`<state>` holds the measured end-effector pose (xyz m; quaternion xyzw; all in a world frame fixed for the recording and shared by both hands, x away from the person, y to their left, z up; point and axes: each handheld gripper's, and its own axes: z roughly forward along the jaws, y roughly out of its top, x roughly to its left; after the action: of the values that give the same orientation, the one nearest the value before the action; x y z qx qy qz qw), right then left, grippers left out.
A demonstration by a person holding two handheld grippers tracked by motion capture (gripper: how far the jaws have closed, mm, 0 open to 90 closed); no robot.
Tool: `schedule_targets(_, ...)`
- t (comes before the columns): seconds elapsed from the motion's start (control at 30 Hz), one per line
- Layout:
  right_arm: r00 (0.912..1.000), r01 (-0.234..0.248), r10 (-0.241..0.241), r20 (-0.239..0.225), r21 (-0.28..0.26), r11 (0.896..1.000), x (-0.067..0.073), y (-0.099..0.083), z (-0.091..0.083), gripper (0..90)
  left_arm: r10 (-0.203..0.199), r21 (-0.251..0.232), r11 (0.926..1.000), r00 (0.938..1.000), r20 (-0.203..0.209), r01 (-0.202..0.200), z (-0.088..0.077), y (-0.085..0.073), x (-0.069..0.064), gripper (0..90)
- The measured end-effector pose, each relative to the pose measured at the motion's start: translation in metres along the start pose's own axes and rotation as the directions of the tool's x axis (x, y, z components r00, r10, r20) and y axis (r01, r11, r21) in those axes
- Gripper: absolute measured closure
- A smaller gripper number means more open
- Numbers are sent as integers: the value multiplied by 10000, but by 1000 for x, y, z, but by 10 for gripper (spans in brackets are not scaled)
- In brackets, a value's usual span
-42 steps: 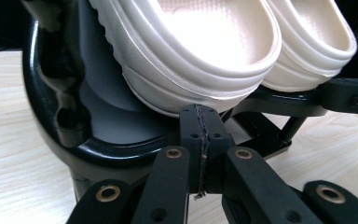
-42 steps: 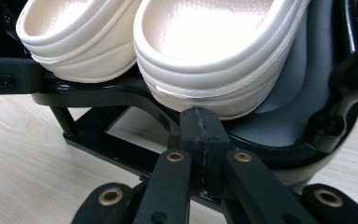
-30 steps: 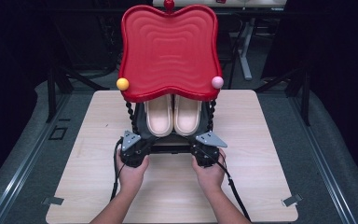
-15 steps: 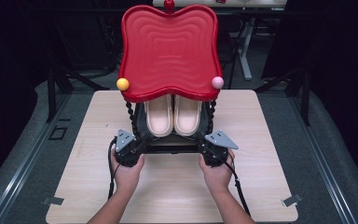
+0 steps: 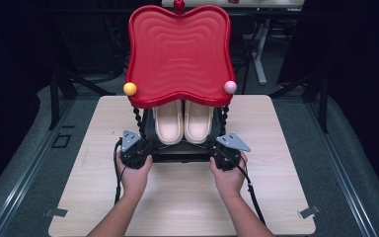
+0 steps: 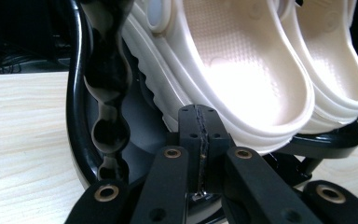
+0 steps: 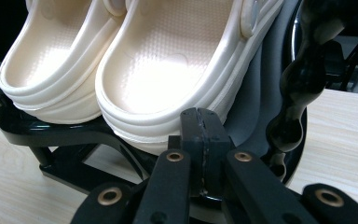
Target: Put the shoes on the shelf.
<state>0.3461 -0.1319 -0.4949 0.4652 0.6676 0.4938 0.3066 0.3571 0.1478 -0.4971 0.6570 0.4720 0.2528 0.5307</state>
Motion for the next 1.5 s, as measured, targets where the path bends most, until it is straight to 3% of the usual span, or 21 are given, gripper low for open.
schedule_targets(0.47, 9999, -50, 50, 106, 6, 10000, 2, 0, 2, 899, -78, -15, 10000, 9998, 167, 78, 3, 0, 3, 899)
schedule_targets(1.07, 9997, -186, 187, 127, -59, 9998, 1, 1, 7, 899, 21, 141, 9999, 10000, 88, -22, 8, 5, 4, 899)
schedule_targets(1.17, 9995, -318, 319, 90, -68, 9995, 0, 1, 9, 899, 31, 186, 9998, 10000, 45, -31, 9, 7, 4, 899)
schedule_targets(1.5, 9997, -66, 67, 226, -56, 10000, 1, 2, 10, 898, 30, -22, 10000, 9996, -285, -31, 12, 11, 5, 896)
